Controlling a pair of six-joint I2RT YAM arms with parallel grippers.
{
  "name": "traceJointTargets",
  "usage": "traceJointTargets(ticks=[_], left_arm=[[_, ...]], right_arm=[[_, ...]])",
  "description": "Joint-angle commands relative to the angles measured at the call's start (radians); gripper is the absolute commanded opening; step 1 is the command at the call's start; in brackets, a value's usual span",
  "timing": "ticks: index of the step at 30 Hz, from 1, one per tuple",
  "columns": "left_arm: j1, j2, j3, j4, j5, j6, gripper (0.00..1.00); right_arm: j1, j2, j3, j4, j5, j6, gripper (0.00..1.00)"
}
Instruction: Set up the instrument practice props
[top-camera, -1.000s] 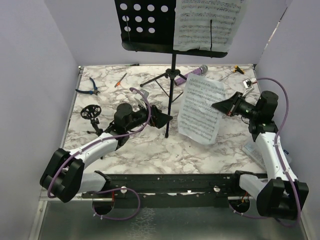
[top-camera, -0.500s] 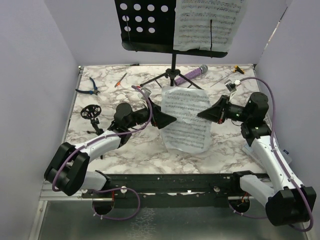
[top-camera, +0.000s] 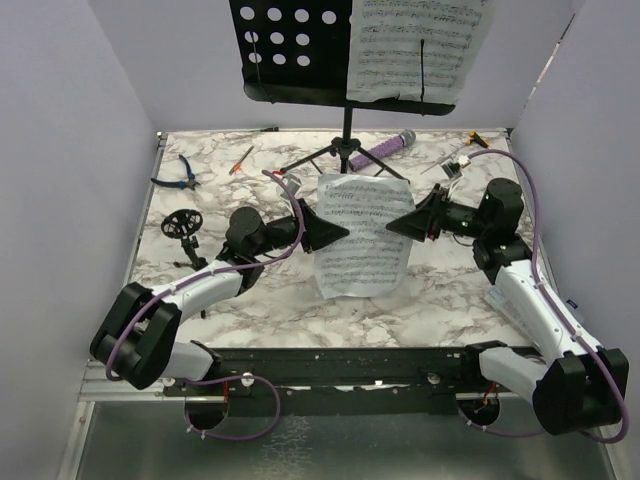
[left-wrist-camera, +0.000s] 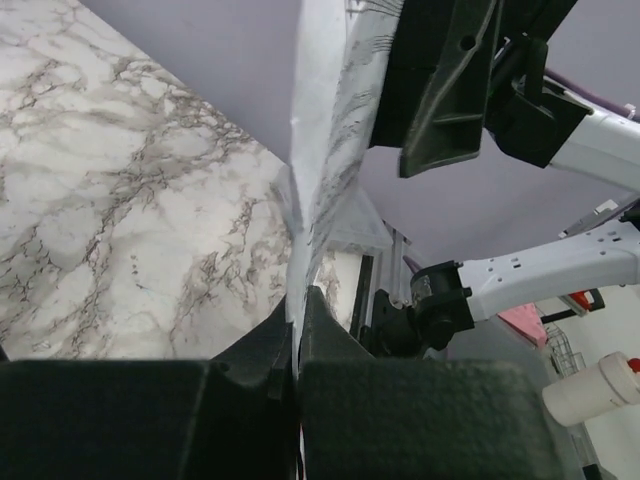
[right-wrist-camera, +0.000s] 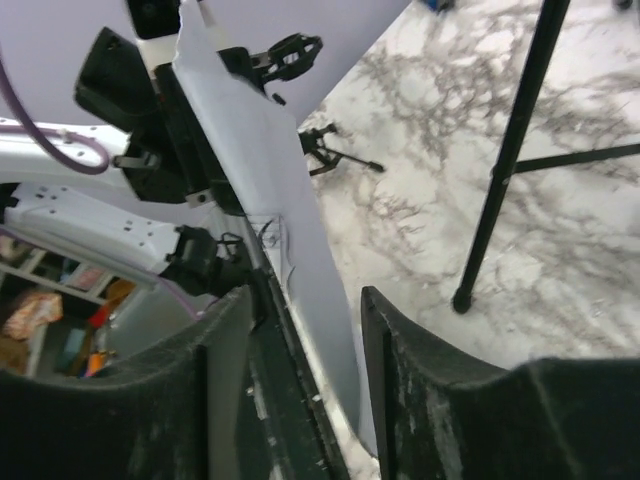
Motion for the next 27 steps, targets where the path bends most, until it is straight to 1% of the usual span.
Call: traceJointTargets(ticks=[1,4,7,11,15,19,23,26,27], left_arm=[[0.001,-0.072,-0.001,0.043,-0.036,-0.01,0.0],[0.004,-0.106,-0.008,0.043,-0.063,-0.011,0.0],[0.007,-0.134,-0.012,0.043,-0.081,-0.015,0.0],[0.007,-0.155,-0.006,0.043,-0.079,-0.022,0.0],[0.007,-0.159,-0.003,0.043,-0.071,-0.028,0.0],[0.007,-0.154,0.003,0.043,-0.063,-0.029,0.0],[0.007,-0.157,0.005,0.043,-0.055,-0.028,0.0],[0.007,-0.16,0.004,0.043,-0.054,-0.026,0.0],[0.007,-0.16,0.002,0.043,-0.055,-0.027,0.0]], right_arm=[[0.006,-0.007,-0.015,-0.012,0.078,-0.024,0.55],[0.006,-0.011,-0.053,0.035,0.072,0.003,0.65],[0.006,-0.004,-0.102,0.125,0.057,0.048,0.71],[0.018,0.015,-0.123,0.213,0.032,0.091,0.72],[0.05,0.04,-0.097,0.261,0.013,0.117,0.7],[0.077,0.065,-0.068,0.323,-0.009,0.147,0.62],[0.11,0.082,-0.047,0.356,-0.019,0.167,0.49],[0.127,0.087,-0.043,0.36,-0.012,0.165,0.37],[0.131,0.086,-0.045,0.362,-0.008,0.164,0.29]])
